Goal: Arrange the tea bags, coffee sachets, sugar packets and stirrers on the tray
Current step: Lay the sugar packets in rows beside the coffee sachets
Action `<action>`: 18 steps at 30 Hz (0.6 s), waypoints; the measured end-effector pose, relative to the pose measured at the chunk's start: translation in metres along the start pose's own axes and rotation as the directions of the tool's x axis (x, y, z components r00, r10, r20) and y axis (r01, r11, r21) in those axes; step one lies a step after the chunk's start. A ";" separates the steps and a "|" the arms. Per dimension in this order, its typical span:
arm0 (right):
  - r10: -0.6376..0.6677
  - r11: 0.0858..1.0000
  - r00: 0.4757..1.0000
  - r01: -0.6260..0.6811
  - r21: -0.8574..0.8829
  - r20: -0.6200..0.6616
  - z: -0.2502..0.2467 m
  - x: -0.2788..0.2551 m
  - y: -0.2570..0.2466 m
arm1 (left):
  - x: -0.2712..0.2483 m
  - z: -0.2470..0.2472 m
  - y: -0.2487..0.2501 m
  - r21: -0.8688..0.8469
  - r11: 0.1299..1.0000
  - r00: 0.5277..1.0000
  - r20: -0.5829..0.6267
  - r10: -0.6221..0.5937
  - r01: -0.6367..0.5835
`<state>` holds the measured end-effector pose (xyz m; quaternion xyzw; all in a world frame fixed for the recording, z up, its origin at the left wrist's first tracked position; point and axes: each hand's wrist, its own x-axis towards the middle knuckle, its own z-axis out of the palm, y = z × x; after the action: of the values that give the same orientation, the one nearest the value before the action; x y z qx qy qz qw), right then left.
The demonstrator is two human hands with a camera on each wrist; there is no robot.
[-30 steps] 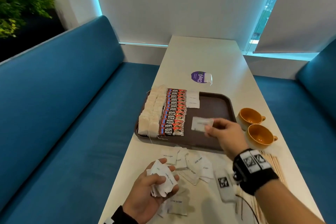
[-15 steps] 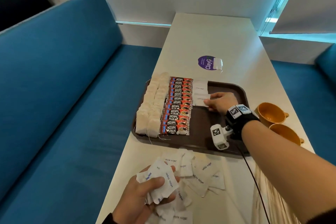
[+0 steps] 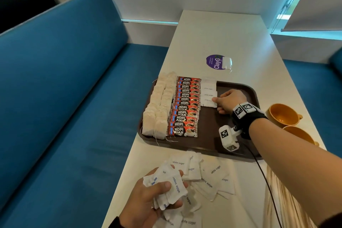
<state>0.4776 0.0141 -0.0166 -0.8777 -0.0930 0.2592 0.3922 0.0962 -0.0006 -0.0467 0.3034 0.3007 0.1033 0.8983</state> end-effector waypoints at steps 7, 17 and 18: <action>-0.172 0.980 0.985 0.172 0.098 -0.010 -0.017 -0.055 0.006 | -0.010 0.008 0.004 0.105 0.993 0.998 -0.022 0.053 -0.050; -0.370 0.917 0.882 0.294 0.270 0.294 -0.023 -0.212 0.051 | -0.027 0.029 0.002 0.127 0.986 0.994 -0.017 0.110 -0.107; -0.370 0.916 0.877 0.288 0.281 0.307 -0.022 -0.222 0.057 | -0.029 0.032 0.001 0.136 0.985 0.993 -0.016 0.113 -0.110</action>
<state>0.2984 -0.1193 0.0387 -0.7372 -0.2802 0.3506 0.5050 0.0924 -0.0259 -0.0118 0.3786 0.3000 0.1364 0.8649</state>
